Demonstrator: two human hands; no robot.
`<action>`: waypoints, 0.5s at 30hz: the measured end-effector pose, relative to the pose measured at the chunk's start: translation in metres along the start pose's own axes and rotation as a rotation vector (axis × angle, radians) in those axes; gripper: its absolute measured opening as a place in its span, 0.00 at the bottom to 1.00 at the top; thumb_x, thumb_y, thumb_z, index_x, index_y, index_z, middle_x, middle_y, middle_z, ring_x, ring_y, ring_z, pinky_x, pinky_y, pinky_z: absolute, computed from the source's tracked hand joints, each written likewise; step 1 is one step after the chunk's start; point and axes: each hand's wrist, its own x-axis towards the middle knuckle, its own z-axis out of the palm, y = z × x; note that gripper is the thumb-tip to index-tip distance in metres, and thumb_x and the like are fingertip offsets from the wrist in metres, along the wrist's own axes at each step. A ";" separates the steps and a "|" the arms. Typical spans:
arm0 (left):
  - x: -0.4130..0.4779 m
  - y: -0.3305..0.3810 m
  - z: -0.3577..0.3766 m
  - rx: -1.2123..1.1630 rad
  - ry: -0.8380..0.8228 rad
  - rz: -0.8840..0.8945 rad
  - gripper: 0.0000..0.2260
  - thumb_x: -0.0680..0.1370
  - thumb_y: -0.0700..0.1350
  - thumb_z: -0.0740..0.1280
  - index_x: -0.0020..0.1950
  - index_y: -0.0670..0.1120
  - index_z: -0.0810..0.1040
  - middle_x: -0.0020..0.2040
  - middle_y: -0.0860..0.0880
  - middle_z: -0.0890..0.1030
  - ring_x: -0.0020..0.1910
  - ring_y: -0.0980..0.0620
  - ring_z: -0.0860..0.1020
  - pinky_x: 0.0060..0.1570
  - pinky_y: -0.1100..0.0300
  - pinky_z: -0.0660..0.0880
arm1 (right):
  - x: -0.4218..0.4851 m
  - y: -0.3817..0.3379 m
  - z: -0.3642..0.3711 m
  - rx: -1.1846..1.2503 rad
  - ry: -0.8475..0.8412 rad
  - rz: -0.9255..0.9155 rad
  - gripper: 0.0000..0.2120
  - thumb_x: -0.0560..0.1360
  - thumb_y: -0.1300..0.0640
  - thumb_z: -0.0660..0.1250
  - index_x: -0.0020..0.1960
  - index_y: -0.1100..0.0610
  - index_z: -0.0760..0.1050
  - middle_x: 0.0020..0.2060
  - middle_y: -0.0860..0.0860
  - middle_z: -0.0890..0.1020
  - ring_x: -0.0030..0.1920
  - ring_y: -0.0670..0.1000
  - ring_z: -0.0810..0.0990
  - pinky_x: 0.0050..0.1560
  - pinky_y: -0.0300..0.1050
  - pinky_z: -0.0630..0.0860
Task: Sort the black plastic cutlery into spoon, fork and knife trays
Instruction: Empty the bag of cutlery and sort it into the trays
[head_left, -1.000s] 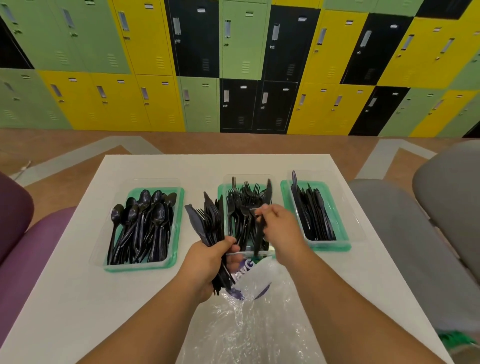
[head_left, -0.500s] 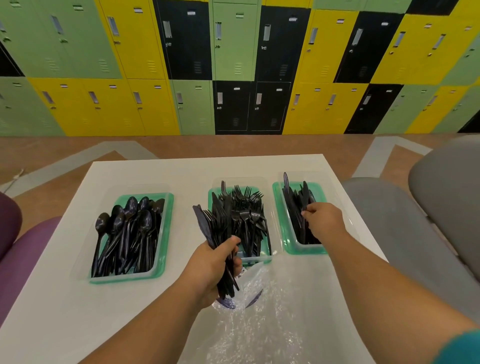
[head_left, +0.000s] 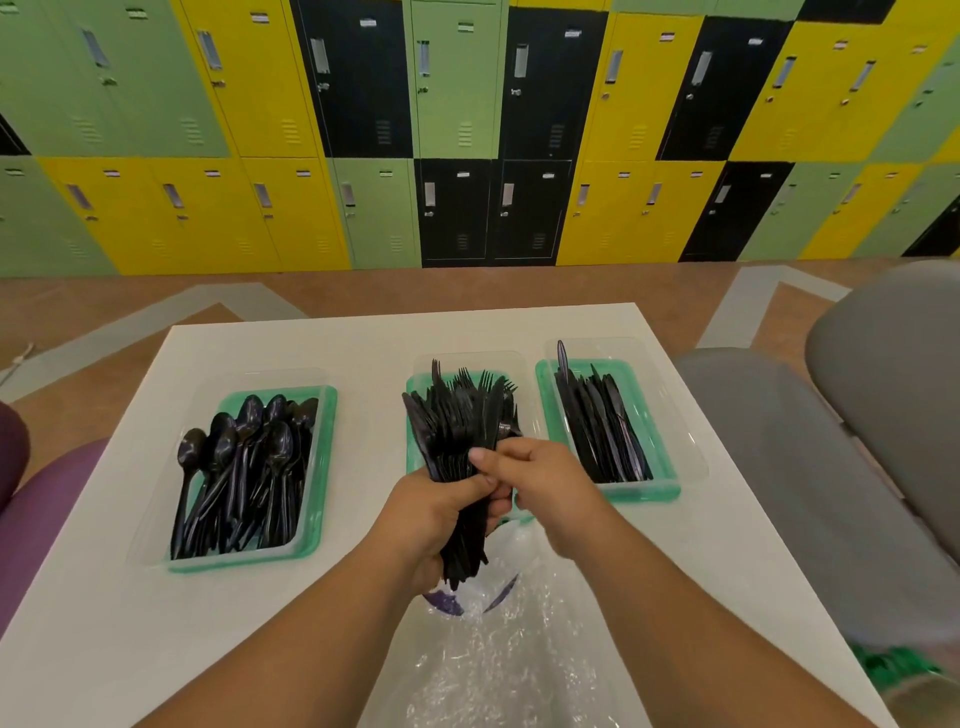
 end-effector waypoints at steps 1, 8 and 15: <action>-0.001 0.000 0.000 0.010 0.005 0.006 0.09 0.74 0.36 0.70 0.54 0.37 0.81 0.40 0.39 0.85 0.35 0.47 0.83 0.32 0.61 0.79 | 0.000 0.003 0.003 0.057 0.017 -0.003 0.13 0.74 0.58 0.70 0.32 0.58 0.75 0.24 0.52 0.76 0.24 0.50 0.75 0.28 0.37 0.74; -0.003 -0.002 -0.004 -0.028 0.008 -0.012 0.10 0.76 0.42 0.68 0.54 0.39 0.82 0.47 0.38 0.85 0.47 0.40 0.84 0.46 0.52 0.81 | 0.001 0.006 0.002 0.179 0.077 0.027 0.07 0.76 0.59 0.67 0.41 0.59 0.81 0.30 0.52 0.81 0.27 0.46 0.78 0.27 0.35 0.72; 0.000 -0.002 -0.014 -0.038 0.075 -0.020 0.09 0.78 0.40 0.66 0.52 0.35 0.80 0.39 0.40 0.83 0.37 0.46 0.83 0.43 0.55 0.81 | 0.014 -0.007 -0.035 0.035 0.251 -0.031 0.07 0.76 0.57 0.67 0.41 0.57 0.80 0.36 0.52 0.83 0.40 0.53 0.82 0.46 0.49 0.77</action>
